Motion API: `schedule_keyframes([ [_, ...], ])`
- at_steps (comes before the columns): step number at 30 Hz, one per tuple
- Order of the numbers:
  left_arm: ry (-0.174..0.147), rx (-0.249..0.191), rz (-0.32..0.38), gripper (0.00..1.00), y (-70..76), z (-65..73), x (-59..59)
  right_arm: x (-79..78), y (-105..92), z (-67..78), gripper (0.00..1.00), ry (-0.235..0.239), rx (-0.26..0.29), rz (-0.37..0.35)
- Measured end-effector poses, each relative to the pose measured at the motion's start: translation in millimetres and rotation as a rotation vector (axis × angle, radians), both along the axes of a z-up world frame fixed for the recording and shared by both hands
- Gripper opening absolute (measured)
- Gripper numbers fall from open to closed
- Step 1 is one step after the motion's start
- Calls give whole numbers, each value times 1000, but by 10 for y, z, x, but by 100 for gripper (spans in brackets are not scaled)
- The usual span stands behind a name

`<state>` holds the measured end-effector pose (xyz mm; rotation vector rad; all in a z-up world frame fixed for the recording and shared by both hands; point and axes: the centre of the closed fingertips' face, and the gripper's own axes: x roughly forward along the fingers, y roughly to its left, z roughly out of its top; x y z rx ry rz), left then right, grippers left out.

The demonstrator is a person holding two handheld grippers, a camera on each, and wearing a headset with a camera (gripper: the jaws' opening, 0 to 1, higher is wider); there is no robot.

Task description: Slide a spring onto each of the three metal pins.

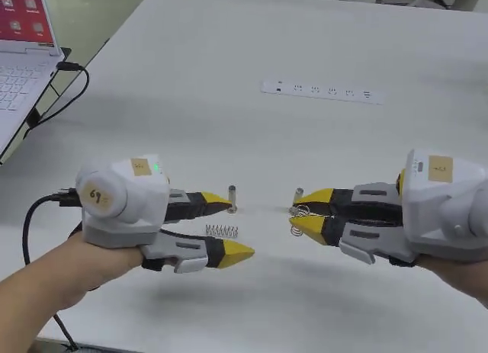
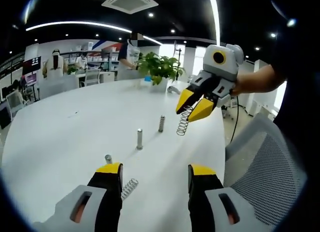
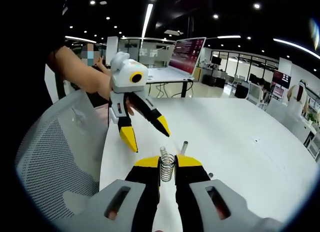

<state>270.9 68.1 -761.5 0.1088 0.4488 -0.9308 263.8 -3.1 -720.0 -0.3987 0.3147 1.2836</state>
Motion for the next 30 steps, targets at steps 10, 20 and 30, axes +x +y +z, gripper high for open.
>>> schedule_keyframes([
  [10,9,21,89,64,336,-65,-1,150,-111,-77,8,2,-11,-61],
  [20,14,51,122,84,443,-127,-45,285,-162,-56,8,0,10,-115],
  [30,25,42,187,98,578,-146,-9,500,-216,23,8,-4,36,-197],
])
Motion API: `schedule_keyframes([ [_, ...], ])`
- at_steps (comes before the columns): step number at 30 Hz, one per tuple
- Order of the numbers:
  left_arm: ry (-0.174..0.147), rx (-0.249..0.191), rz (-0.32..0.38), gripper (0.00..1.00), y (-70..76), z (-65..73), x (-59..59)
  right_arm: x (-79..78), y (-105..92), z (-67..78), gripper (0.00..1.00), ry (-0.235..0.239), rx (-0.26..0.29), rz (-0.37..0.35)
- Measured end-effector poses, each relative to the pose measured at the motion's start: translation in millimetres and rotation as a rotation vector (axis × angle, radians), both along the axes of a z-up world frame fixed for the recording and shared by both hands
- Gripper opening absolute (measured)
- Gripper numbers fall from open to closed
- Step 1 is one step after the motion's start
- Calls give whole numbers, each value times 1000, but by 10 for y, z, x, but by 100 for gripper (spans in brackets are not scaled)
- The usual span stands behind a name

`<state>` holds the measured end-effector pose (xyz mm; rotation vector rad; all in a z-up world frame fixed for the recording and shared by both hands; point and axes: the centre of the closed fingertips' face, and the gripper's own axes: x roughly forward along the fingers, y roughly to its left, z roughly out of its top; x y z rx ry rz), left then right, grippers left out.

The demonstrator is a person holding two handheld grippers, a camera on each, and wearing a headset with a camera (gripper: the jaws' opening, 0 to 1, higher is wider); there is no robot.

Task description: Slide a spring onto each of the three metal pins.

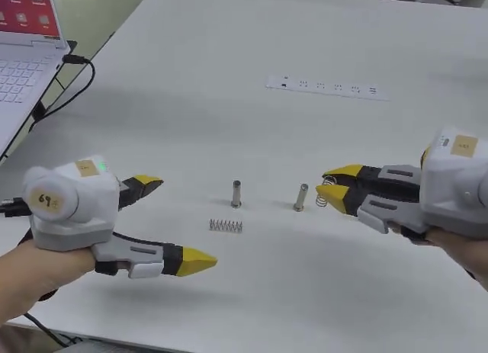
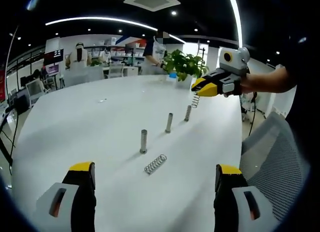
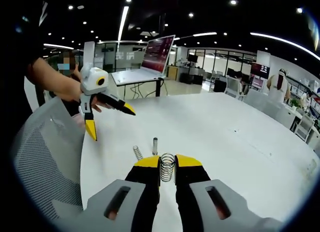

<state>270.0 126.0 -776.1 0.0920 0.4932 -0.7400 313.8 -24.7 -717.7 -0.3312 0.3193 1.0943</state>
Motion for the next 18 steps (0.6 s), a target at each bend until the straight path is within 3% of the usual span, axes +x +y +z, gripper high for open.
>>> schedule_keyframes([
  [9,5,-18,31,98,48,28,39,143,60,37,8,-20,1,-27],
  [18,4,-33,50,98,114,48,47,364,88,-38,8,27,16,-100],
])
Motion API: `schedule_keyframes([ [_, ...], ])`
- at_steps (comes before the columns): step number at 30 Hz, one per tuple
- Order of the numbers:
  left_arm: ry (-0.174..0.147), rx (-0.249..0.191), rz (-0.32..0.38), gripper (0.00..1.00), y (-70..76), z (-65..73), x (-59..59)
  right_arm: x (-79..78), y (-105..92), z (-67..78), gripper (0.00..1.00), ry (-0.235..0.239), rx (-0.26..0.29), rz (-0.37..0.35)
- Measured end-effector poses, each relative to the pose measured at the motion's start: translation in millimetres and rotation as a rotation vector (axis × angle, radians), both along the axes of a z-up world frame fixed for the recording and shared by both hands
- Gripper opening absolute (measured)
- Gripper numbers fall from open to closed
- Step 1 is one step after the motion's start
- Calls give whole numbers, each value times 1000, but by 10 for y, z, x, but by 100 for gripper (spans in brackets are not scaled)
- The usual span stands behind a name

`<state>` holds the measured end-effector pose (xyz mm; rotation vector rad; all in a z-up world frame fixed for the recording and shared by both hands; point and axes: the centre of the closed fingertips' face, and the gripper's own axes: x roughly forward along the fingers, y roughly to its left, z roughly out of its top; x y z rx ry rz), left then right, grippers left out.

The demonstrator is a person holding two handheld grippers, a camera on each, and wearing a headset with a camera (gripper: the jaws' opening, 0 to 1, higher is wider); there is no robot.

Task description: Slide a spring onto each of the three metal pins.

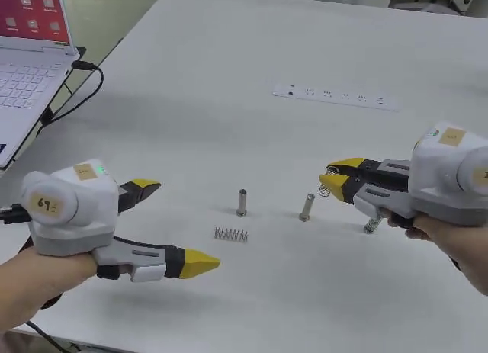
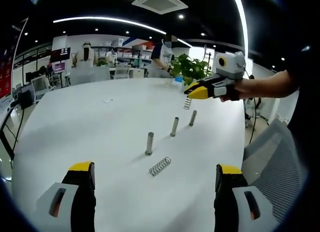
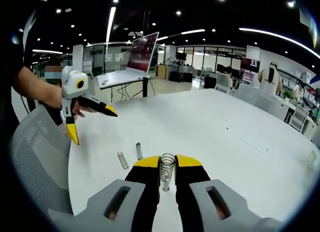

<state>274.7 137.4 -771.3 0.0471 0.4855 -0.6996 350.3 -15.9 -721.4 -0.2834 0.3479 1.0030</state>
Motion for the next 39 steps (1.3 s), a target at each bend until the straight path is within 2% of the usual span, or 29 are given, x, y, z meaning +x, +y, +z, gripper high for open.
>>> schedule_keyframes([
  [8,7,-1,16,98,69,-12,-8,64,66,-124,8,19,-27,12],
  [13,-2,2,18,98,97,2,-12,129,68,-208,8,27,-37,8],
  [21,3,-1,20,98,112,-3,-30,176,89,-286,8,51,-24,-9],
  [24,-11,4,24,98,125,10,-34,183,105,-313,8,55,-28,-8],
  [39,-7,-3,30,98,168,-16,-35,171,73,-516,8,72,-74,-9],
])
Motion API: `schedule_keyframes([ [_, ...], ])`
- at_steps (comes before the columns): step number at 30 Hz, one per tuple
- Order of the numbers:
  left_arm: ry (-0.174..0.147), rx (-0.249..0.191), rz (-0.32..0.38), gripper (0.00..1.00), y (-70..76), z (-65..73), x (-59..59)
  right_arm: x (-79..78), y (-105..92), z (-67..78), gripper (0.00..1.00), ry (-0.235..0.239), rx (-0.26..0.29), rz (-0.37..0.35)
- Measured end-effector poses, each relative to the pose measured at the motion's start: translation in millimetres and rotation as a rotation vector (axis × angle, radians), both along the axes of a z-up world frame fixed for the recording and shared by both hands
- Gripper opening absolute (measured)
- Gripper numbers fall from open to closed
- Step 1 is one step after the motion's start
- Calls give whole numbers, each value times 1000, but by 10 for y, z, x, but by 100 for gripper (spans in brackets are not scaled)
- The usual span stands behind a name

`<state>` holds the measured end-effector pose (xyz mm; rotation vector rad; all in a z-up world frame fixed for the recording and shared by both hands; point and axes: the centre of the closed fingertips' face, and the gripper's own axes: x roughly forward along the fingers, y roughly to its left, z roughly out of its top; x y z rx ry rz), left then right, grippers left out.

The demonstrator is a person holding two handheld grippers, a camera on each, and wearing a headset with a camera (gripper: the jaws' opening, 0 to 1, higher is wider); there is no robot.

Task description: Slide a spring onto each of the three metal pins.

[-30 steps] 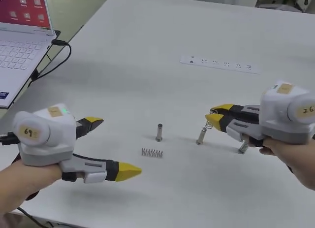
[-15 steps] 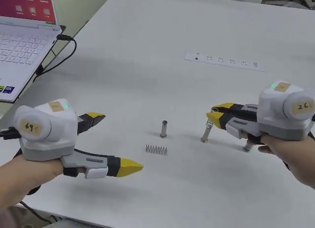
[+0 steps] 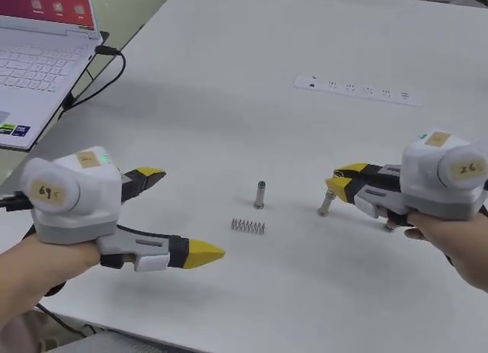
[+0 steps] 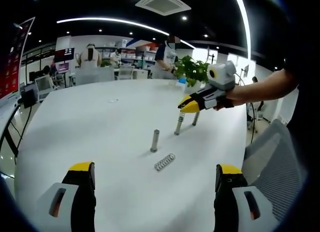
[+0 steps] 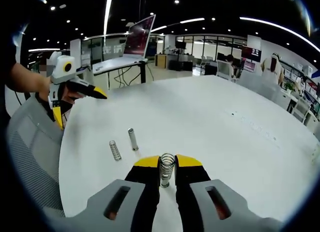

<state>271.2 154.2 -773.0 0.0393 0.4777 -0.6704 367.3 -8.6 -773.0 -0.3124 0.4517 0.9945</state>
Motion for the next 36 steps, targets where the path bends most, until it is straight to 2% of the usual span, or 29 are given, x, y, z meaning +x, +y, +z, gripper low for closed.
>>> schedule_keyframes([
  [5,0,0,-3,98,-2,3,-11,-9,10,-137,8,14,-29,-6],
  [8,3,4,-3,97,5,-5,-23,-49,25,-246,8,6,-81,21],
  [16,9,4,-7,97,-34,-19,-41,-73,-9,-424,9,15,-150,36],
  [20,9,-1,-7,97,-44,-17,-40,-76,-11,-398,9,16,-139,33],
  [26,13,-1,-16,97,-73,-6,-31,-84,1,-393,11,24,-158,57],
  [28,10,0,-20,97,-88,9,-25,-87,11,-379,14,44,-134,48],
  [34,3,1,-25,98,-90,29,-10,-118,-43,-276,19,51,-100,13],
  [36,3,2,-27,98,-90,24,-11,-124,-74,-219,20,36,-80,1],
])
